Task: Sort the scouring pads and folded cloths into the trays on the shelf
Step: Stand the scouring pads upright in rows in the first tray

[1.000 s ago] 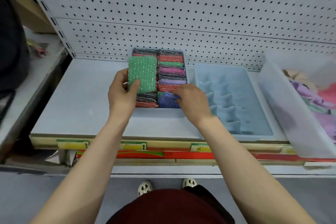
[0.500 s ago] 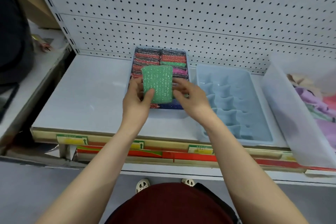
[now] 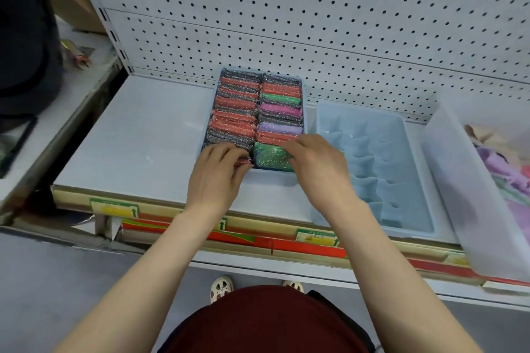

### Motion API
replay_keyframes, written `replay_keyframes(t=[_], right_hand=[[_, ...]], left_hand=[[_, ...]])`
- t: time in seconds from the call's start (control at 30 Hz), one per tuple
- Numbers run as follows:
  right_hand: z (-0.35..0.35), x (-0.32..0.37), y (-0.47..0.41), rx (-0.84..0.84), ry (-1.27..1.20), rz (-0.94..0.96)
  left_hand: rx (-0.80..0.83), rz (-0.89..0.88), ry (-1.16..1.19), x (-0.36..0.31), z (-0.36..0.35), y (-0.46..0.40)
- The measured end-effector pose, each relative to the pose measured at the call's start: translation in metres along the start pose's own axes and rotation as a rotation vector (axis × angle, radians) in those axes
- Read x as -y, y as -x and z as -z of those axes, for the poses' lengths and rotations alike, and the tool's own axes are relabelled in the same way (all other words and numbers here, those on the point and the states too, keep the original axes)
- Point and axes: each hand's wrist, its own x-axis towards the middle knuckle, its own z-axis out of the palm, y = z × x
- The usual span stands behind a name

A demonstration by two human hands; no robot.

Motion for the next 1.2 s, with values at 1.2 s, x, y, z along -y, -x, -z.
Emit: replay_keyframes(t=[1.2], right_hand=[[-0.017,-0.121,0.047,0.118,0.188,-0.963]], left_hand=[[-0.018,-0.03,0.045,0.008,-0.004,-0.009]])
